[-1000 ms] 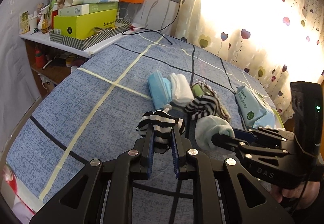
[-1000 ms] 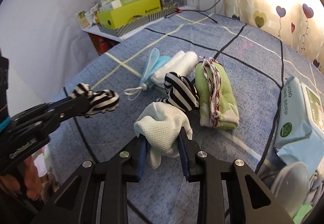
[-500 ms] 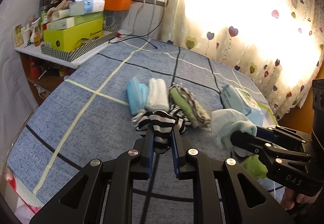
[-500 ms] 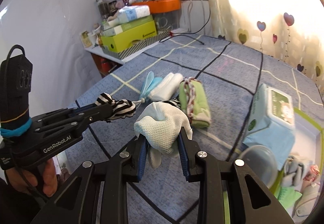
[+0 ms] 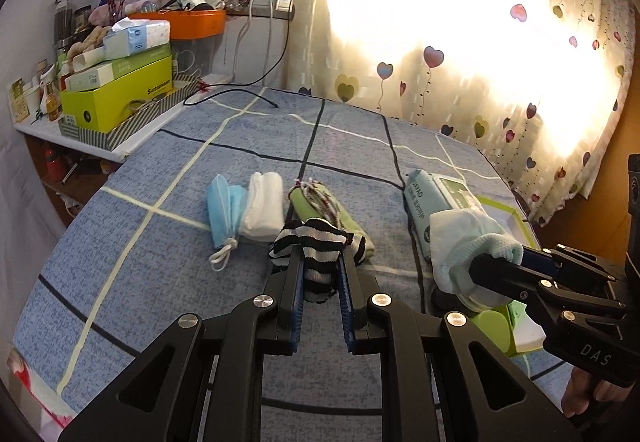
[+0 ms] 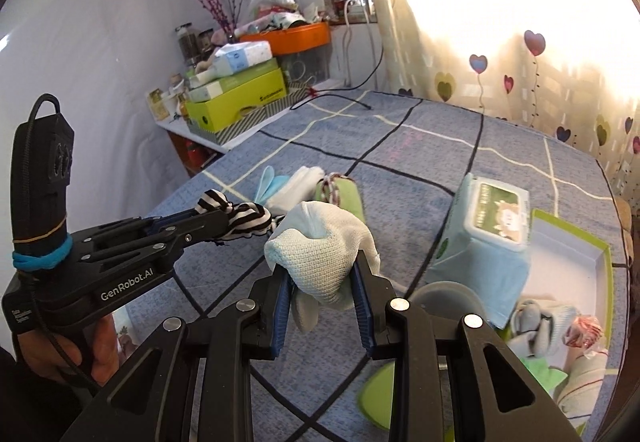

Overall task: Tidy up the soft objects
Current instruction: 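Carry the striped sock with the left gripper while the right gripper carries the white cloth to the tray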

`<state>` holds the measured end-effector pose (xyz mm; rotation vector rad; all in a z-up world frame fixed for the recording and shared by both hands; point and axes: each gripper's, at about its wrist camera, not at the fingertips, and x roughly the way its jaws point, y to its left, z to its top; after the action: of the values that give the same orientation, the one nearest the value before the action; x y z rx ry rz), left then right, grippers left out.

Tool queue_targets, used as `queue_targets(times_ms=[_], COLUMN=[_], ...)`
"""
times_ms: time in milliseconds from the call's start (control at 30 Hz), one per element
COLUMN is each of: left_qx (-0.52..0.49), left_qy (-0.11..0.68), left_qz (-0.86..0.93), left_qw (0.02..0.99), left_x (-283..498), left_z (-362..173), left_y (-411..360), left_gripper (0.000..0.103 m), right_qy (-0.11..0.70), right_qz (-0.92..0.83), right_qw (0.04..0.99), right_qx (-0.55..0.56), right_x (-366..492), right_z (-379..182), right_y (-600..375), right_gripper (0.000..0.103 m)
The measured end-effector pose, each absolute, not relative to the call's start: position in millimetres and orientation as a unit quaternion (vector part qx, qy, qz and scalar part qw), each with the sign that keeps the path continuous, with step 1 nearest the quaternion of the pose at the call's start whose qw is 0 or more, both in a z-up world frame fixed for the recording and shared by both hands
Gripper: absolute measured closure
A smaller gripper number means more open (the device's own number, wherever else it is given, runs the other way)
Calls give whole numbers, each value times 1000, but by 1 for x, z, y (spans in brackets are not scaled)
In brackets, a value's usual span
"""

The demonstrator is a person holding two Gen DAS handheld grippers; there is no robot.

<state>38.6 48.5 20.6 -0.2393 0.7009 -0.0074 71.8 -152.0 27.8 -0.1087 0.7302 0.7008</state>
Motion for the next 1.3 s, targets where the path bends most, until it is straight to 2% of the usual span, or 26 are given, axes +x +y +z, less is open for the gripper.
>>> queue_targets(times_ms=[1300], left_qx=[-69], left_qy=[344], left_qz=[-114], left_qw=[930], left_x=[70], left_z=[44], left_y=[-62], left_gripper=[87], right_qy=[324], right_qz=[238], right_qw=[915], right_qx=[8], right_x=[65], right_z=[43], right_y=[-267], right_gripper=[76])
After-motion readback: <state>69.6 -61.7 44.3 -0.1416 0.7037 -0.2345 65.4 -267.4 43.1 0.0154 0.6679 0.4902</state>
